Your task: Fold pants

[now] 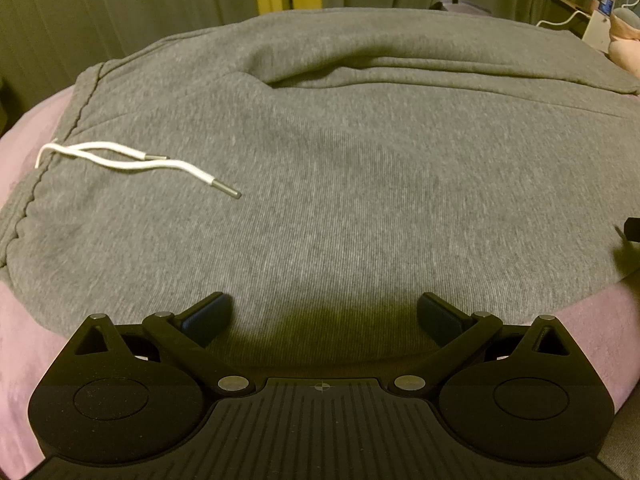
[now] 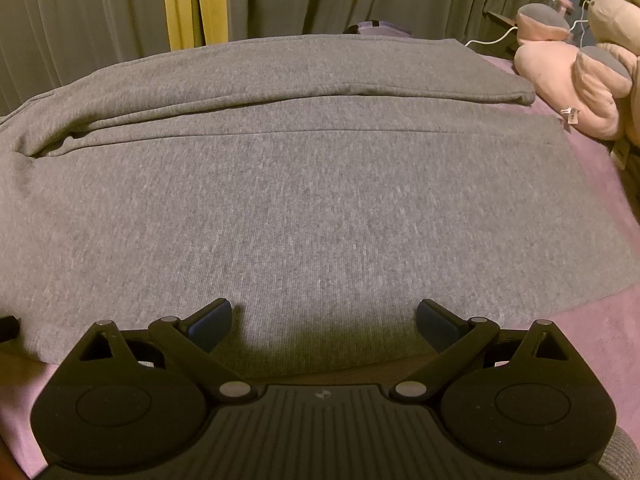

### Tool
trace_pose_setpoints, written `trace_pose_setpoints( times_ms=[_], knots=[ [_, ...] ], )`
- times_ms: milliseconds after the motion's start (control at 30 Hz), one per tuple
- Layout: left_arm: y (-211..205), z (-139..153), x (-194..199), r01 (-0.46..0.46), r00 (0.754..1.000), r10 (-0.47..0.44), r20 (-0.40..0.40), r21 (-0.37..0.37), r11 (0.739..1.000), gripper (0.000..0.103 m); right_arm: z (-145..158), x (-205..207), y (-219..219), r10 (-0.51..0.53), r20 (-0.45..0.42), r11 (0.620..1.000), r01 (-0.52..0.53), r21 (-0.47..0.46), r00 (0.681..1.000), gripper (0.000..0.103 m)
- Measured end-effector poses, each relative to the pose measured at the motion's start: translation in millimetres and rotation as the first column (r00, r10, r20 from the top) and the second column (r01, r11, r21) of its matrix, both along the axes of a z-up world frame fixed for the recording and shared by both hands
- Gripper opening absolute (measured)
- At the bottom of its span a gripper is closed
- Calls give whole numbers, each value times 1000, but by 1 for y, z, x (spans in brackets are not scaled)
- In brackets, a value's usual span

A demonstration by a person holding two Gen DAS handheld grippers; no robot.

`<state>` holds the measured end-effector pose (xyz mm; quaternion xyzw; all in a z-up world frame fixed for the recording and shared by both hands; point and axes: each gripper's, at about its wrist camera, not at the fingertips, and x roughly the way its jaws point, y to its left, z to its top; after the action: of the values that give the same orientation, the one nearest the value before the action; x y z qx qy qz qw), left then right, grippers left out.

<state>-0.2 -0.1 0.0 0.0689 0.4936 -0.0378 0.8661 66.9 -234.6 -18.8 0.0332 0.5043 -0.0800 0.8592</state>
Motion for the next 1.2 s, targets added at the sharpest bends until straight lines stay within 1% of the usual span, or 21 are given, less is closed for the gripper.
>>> trace_pose_setpoints(
  times_ms=[1200],
  knots=[
    [2,0,0,-6,1000,6,-5,-10,1000,103,-3,3,0,4,-16,1000,-4,27,1000,99]
  ],
)
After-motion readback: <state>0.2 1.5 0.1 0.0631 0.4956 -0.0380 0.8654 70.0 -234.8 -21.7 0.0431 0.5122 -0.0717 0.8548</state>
